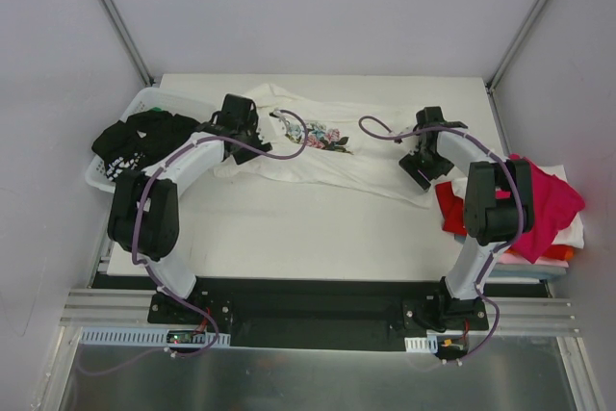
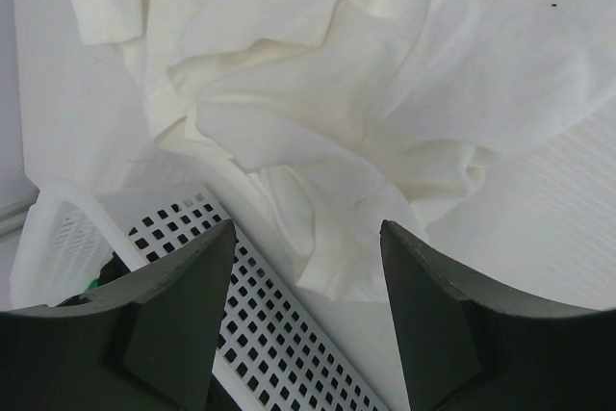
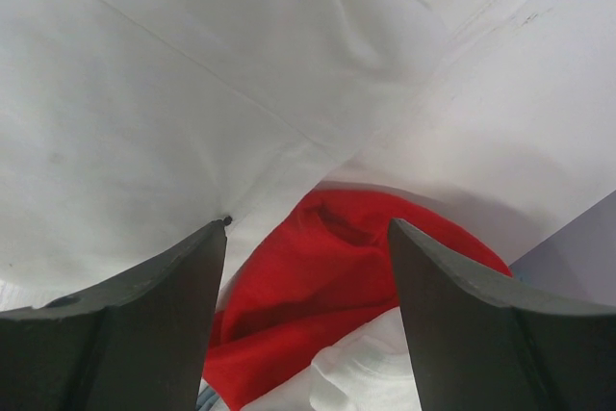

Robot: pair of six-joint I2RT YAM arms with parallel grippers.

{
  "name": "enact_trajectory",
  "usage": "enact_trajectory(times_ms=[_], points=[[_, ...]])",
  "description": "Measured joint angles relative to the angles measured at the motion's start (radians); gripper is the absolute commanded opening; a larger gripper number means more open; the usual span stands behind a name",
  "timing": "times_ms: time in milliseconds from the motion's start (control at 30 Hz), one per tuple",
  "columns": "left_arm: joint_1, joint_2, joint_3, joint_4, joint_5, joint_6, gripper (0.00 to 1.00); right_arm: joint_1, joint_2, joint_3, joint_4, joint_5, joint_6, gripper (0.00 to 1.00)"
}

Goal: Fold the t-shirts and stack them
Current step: Fold the flattened tshirt in 1/3 of the way

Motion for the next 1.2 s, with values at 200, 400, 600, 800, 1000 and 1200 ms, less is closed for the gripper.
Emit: enact_trajectory(times_ms=[200,400,600,800,1000,1200], points=[[0.000,0.023,-0.010,0.000,0.002,-0.016,0.60,0.000,0.000,-0.008,-0.001,0.000,0.000,0.71],[0.000,0.031,-0.035,0.001,0.003,-0.020,0.59,0.000,0.000,-0.008,0.000,0.000,0.000,0.71],[0.000,0.031,-0.056,0.012,0.004,-0.028,0.58,0.000,0.000,-0.008,0.000,0.000,0.000,0.71],[0.000,0.033,-0.086,0.024,0.003,-0.038,0.52,0.000,0.000,-0.011,-0.001,0.000,0.000,0.71],[0.000,0.057,-0.089,0.037,0.003,-0.042,0.41,0.000,0.000,-0.011,0.000,0.000,0.000,0.70],[0.000,0.087,-0.089,0.049,0.004,-0.044,0.13,-0.001,0.000,-0.011,0.000,0.001,0.000,0.70]])
